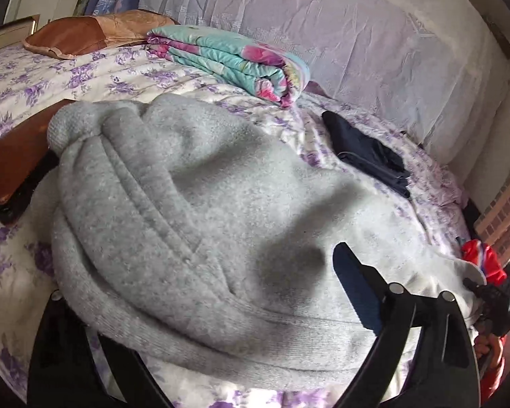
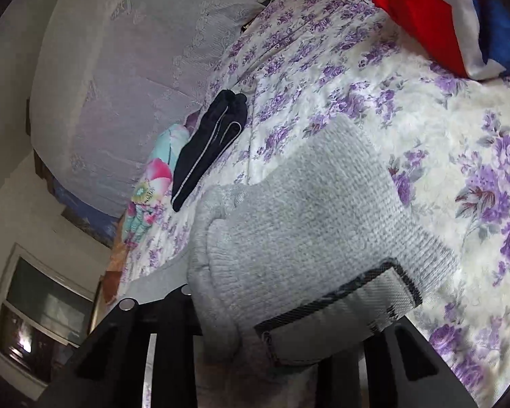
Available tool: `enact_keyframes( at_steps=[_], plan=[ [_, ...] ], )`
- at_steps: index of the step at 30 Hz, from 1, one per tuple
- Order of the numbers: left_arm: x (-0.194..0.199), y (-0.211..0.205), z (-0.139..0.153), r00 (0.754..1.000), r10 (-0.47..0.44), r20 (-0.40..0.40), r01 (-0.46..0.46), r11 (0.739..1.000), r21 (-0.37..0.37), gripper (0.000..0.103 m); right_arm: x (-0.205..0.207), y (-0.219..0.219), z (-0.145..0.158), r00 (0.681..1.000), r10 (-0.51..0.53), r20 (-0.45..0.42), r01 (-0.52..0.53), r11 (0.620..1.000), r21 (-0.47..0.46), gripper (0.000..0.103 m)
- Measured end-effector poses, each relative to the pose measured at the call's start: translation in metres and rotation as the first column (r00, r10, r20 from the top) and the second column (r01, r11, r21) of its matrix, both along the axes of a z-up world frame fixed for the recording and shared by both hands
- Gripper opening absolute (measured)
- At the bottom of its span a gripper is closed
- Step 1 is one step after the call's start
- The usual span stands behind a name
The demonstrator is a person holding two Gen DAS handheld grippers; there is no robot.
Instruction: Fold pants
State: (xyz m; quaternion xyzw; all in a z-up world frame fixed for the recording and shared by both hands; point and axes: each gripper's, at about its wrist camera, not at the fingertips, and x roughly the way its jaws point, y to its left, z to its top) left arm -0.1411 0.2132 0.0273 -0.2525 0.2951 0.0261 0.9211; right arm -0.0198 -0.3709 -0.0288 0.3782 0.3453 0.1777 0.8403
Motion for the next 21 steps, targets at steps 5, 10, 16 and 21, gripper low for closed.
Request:
enact_keyframes(
  at_steps=[5, 10, 16, 21],
  plan=[
    [-0.025, -0.016, 0.023, 0.994, -0.104, 0.044, 0.107, 0.992, -0.062, 0.047, -0.071, -0.024, 0.053, 0.986, -0.017, 0.164, 0.037, 0.992, -0.119, 0.027],
    [-0.032, -0.037, -0.013, 0.996, -0.083, -0.044, 0.082, 0.996, -0.026, 0.093, -0.082, -0.057, 0.022, 0.997, -0.081, -0.015, 0.071, 0.934, -0.350, 0.060],
    [-0.074, -0.027, 0.009, 0.998, -0.067, 0.010, 0.067, 0.998, -0.013, 0.094, -0.131, -0.057, 0.036, 0.991, -0.097, 0.089, 0.125, 0.909, -0.398, 0.067],
    [-0.106, 0.011, 0.027, 0.996, 0.003, 0.085, 0.009, 0.989, -0.145, 0.095, -0.165, -0.066, 0.036, 0.991, -0.099, 0.087, 0.124, 0.920, -0.371, 0.067]
  ],
)
